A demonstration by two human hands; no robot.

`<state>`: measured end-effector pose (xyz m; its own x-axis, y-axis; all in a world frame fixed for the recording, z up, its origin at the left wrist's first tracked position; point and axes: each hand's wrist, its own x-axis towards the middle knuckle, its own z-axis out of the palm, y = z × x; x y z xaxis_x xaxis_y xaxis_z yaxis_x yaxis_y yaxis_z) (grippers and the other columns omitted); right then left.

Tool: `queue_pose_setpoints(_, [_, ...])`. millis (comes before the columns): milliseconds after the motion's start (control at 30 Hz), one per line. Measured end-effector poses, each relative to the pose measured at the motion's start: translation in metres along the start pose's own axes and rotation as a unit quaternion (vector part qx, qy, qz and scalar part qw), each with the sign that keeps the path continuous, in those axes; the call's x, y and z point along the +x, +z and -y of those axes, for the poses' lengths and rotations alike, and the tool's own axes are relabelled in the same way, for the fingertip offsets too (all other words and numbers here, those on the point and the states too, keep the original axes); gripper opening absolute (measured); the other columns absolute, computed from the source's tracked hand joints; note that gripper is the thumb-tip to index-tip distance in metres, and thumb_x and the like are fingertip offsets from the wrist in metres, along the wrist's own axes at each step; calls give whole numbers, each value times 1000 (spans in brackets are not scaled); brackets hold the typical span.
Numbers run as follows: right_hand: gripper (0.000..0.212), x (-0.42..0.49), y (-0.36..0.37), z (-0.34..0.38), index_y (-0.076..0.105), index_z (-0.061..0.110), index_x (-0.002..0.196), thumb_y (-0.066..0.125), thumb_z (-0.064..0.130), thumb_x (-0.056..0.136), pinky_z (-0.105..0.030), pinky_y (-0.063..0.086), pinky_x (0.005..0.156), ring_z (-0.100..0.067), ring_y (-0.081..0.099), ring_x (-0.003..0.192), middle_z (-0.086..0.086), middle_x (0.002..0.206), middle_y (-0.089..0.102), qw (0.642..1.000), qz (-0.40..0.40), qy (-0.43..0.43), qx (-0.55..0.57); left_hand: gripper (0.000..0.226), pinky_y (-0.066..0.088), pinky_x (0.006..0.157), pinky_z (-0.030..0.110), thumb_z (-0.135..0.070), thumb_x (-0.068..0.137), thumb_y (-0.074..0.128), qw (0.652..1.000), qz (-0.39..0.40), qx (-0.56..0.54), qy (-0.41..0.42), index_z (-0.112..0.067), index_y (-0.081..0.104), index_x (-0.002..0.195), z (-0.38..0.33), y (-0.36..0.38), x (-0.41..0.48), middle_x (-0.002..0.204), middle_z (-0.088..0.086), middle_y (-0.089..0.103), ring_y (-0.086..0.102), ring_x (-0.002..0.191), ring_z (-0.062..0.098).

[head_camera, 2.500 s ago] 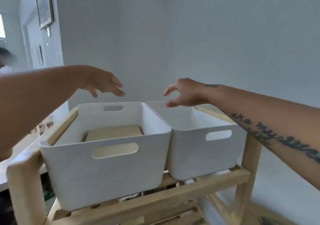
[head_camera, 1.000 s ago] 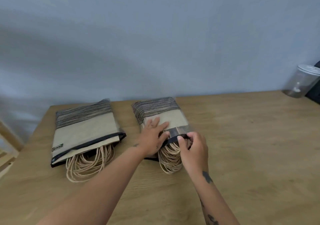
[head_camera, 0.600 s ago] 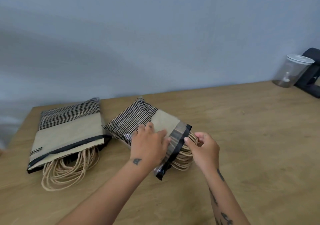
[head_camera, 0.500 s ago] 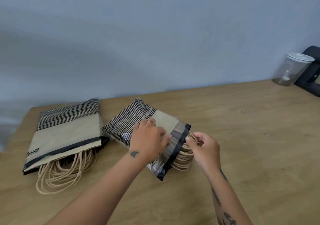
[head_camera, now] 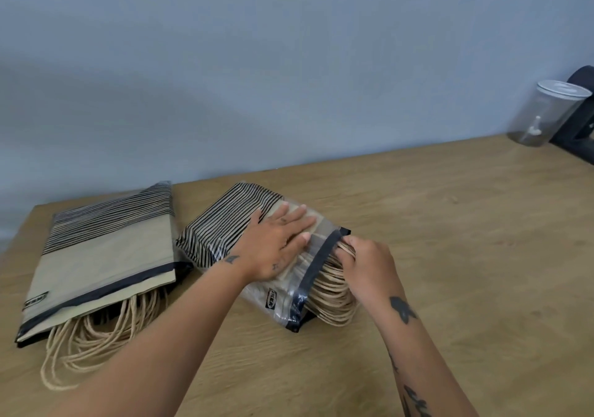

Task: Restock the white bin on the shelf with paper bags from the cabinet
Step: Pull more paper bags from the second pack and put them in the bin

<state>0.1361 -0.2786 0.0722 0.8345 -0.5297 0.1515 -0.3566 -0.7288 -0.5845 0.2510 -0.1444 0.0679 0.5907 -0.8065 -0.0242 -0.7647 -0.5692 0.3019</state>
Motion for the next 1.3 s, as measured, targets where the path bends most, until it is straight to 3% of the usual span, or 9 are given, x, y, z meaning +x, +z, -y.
queue_pose_setpoints(167, [20,3,-5,-6,67,7,102,53,15,91,-32,51,73,-25,64,84,-11,90,70,999,-28,-21,19,64,-6,116,49,-59,86,3,1000,-11,8,18,-40,14,145,4,-8,4,157,-14,9,1,146,12])
queue_pose_setpoints(267, [17,3,-8,-11,70,9,98,56,11,89,-9,40,58,-15,58,70,-2,78,66,997,-42,-17,57,58,-7,115,51,-54,90,8,1000,-11,15,21,-40,15,146,2,-13,8,157,-14,8,0,147,13])
queue_pose_setpoints(400, [17,2,-14,-19,71,9,98,58,8,87,-4,37,58,-11,57,69,3,75,63,996,-45,-16,73,48,-7,115,50,-47,98,17,999,-4,24,22,-40,16,146,2,-17,11,158,-14,8,-1,147,12])
queue_pose_setpoints(567, [15,0,-20,-23,68,11,92,54,17,90,-24,41,64,-16,60,74,-2,80,67,998,8,2,60,47,-8,115,49,-45,98,18,999,1,28,23,-42,16,145,4,-19,12,157,-15,8,-2,146,12])
queue_pose_setpoints(700, [10,11,-24,-13,59,19,85,53,25,91,-18,37,55,-3,52,67,7,75,57,996,83,-6,41,47,-10,114,49,-46,98,16,999,7,33,22,-42,13,145,5,-18,14,157,-16,5,-5,146,11])
queue_pose_setpoints(900, [24,-3,-8,-8,55,1,75,45,12,94,-31,31,55,-22,46,63,0,60,46,999,44,13,20,47,-9,114,52,-46,98,16,1000,-2,9,2,-42,17,145,5,-13,18,157,-15,9,-3,146,10])
queue_pose_setpoints(1067, [26,-34,7,-19,51,12,71,43,16,96,-29,33,53,-20,49,62,-3,66,52,997,60,52,13,47,-9,114,53,-46,98,15,999,36,-5,-8,-43,15,145,9,20,12,158,-14,6,-4,146,12])
queue_pose_setpoints(1200, [25,-20,-1,-20,64,-2,90,46,15,95,-41,50,72,-35,63,84,-19,87,68,996,50,60,47,47,-10,114,52,-45,98,16,999,37,-7,14,-43,12,145,16,13,12,158,-14,5,-5,146,13])
queue_pose_setpoints(1300, [25,-20,0,-23,64,-5,97,47,14,94,-47,51,83,-36,63,92,-24,96,68,997,49,44,46,47,-11,114,51,-45,98,17,999,41,-7,31,-42,12,145,19,12,9,157,-14,4,-7,146,13])
